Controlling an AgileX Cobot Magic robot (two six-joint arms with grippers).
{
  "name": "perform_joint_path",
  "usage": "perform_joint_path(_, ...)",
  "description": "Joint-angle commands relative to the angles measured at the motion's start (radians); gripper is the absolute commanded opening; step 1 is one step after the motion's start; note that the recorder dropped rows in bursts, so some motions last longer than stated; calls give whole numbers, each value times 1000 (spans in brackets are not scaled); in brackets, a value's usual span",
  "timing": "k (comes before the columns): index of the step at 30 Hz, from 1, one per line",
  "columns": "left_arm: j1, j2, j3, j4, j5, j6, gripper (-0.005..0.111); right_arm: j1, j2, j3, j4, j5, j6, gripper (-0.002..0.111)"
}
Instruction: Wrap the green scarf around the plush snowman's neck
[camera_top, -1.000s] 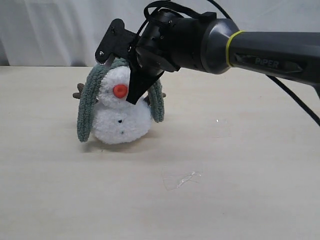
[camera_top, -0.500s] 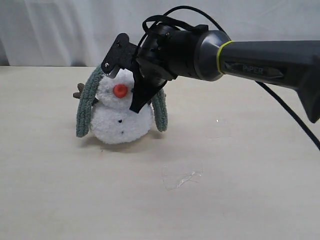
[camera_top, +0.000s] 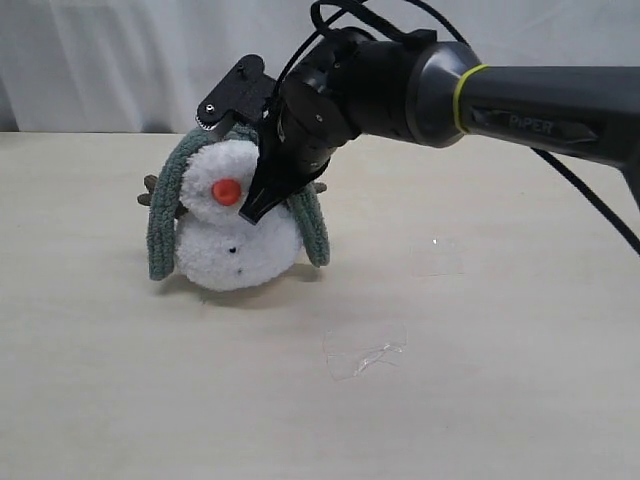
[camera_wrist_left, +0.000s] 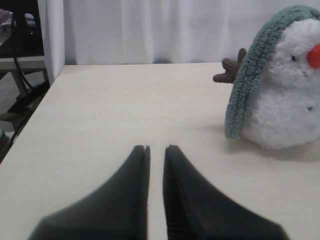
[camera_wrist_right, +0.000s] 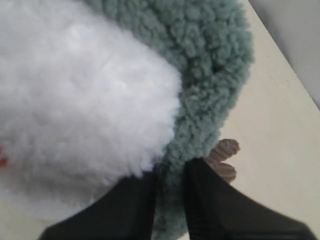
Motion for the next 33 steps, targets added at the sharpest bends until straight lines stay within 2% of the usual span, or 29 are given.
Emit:
perform_joint_path(1,-8,-2,3,-2,-13,-5,12,-4,-25,-2,19,27,-5,30)
perform_joint_path(8,-8,-2,3,-2,-13,-5,12,-4,-25,-2,76,103,-29,59)
perform_joint_path(11,-8,-2,3,-2,-13,-5,12,-4,-25,-2,76,108,-34,67)
perform_joint_path(17,-8,-2,3,-2,-13,-5,12,-4,-25,-57,76,162,-42,68)
perform_joint_path(24,-8,-2,3,-2,-13,-5,12,-2,-25,-173,141,432,-239,68)
perform_joint_path(33,-8,-2,3,-2,-13,-5,12,-2,-125,-188,165,395,-242,68)
